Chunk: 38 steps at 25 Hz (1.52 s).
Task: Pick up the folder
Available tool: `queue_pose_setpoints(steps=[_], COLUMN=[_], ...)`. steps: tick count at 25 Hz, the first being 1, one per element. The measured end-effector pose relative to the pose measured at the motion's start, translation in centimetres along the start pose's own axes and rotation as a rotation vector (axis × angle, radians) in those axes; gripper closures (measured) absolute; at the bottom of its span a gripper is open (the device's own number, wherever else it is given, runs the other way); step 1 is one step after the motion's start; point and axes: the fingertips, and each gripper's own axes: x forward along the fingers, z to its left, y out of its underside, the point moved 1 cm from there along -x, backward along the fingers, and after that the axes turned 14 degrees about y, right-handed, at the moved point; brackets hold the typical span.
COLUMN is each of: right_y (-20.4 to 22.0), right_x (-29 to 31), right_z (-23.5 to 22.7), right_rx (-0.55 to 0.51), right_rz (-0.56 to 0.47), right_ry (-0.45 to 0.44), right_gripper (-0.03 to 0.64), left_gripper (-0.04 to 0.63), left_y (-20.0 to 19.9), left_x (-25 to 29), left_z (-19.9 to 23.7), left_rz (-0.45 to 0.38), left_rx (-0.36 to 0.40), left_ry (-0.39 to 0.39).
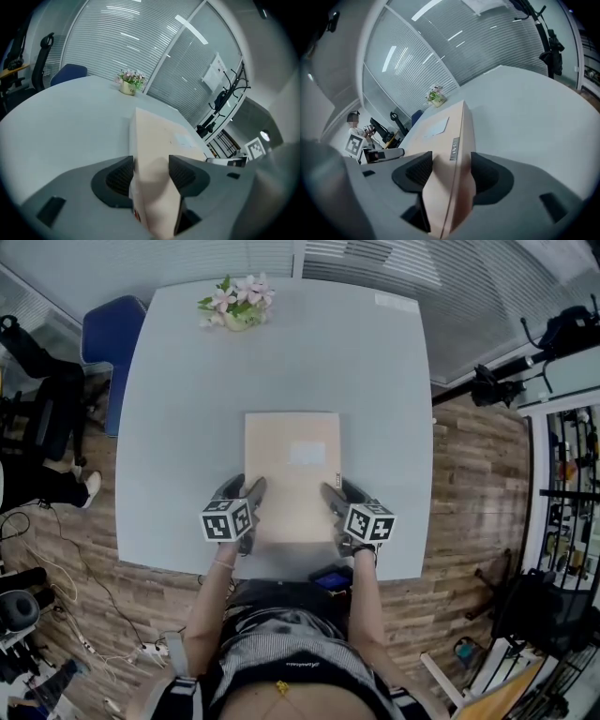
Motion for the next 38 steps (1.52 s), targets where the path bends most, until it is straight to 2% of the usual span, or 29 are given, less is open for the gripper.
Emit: queue_pose_setpoints(steps=[3, 10, 15, 25, 38], right_y=[0.0, 0.1, -1.8, -6.8, -12.2], right_x=[0.1, -0.8, -3.3, -11.4, -22.8], right_z=[0.2, 0.6, 1.6, 4.8, 9.9], right_rx=[0.004, -0.019, -0.013, -0.016, -0.133], right_rz=[-0.019, -0.026, -0.111, -0.324, -0.572], right_ry=[-0.015, 0.027, 0.045, 0.029, 0.019], right_gripper=[0.359, 0.390, 0.394, 0.398, 0.400], left_gripper=[0.375, 0.382, 0.387, 0.394, 0.399], left_y=[0.1, 0.1, -1.6, -8.2, -13.6], left_x=[0.0, -0.7, -2.2, -7.5, -16.2], left_z=[0.1, -0.6, -2.4, -9.1, -17.4], left_rz=[-0.010, -0.014, -0.096, -0.279, -0.519], left_rx=[-0.008, 0.021, 0.037, 0.205, 0.353], left_ry=[0.012, -0.013, -0.008, 0.031, 0.059])
